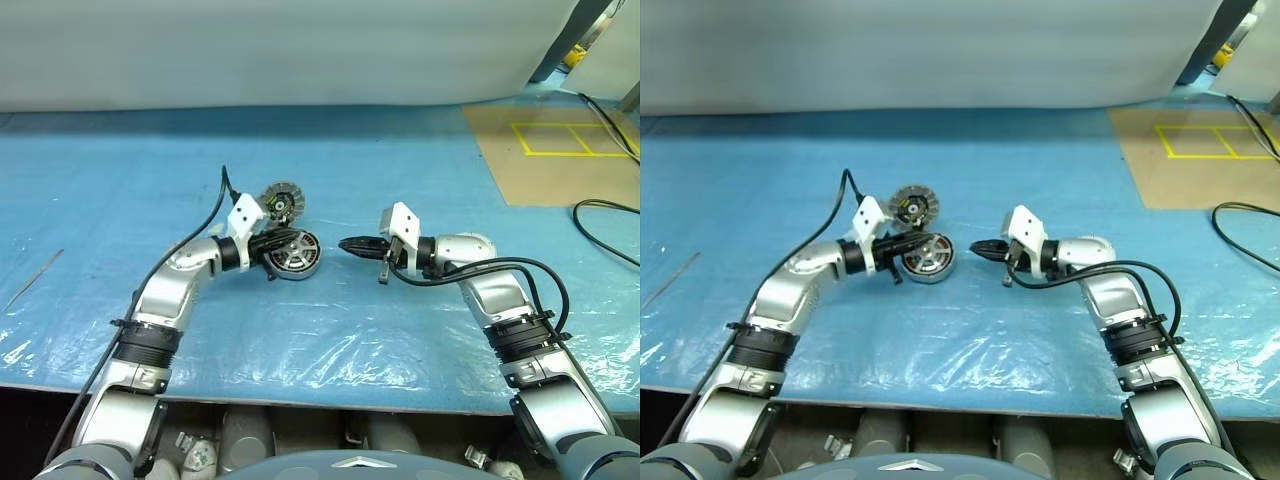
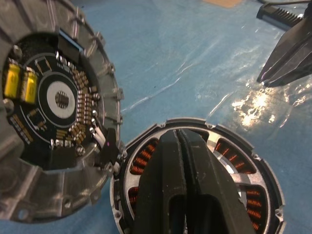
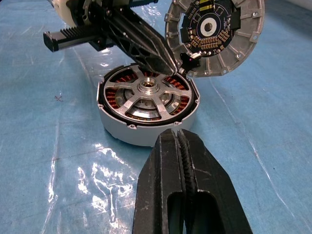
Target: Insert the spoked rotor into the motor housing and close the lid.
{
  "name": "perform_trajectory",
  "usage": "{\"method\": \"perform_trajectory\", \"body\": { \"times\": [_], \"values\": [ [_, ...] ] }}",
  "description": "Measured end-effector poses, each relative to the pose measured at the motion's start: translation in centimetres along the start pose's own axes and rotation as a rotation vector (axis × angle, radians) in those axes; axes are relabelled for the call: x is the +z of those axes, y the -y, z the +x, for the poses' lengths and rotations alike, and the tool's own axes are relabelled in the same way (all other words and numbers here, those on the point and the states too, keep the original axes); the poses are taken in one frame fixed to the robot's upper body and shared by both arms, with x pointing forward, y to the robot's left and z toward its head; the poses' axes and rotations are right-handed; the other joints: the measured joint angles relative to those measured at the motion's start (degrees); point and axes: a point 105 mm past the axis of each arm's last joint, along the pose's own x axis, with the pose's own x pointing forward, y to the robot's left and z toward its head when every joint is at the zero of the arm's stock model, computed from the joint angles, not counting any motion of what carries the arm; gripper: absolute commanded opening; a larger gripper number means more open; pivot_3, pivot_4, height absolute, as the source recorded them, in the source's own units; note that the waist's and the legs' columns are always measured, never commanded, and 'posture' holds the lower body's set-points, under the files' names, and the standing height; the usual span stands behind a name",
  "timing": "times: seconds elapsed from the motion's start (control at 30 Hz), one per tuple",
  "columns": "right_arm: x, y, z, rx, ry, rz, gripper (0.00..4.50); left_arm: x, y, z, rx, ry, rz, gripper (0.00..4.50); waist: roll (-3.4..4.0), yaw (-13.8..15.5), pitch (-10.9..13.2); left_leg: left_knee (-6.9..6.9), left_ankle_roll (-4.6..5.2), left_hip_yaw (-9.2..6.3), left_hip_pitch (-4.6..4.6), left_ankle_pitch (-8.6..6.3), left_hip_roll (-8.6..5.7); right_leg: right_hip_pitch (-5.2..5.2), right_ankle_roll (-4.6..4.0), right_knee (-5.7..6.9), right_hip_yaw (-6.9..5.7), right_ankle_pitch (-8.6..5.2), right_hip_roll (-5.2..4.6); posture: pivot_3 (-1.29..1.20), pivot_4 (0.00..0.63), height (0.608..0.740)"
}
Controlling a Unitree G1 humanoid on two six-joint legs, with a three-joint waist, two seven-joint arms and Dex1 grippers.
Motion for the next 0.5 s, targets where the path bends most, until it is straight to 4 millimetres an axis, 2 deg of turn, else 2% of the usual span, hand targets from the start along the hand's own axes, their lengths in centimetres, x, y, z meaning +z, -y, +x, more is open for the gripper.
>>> {"method": "perform_trajectory", "body": {
  "times": [0.2, 0.5],
  "values": [
    [0.0, 0.0, 0.0, -0.003, 0.001, 0.000, 0.00, -1.0, 0.5, 0.4, 0.012, -0.021, 0.035, 0.08, 0.03, 0.0, 0.0, -0.01, 0.00, 0.00, 0.05, 0.00, 0.00, 0.03, 0.00, 0.00, 0.01, 0.00, -0.01, 0.00, 0.150, 0.740],
    [1.4, 0.5, 0.6, -0.003, 0.031, -0.026, 0.00, -1.0, 0.4, 0.3, 0.031, -0.011, 0.051, 0.08, 0.04, 0.0, 0.0, 0.00, 0.01, 0.02, 0.19, 0.00, 0.00, 0.13, -0.20, -0.01, 0.04, -0.13, -0.01, 0.00, 0.150, 0.740]
  ]
}}
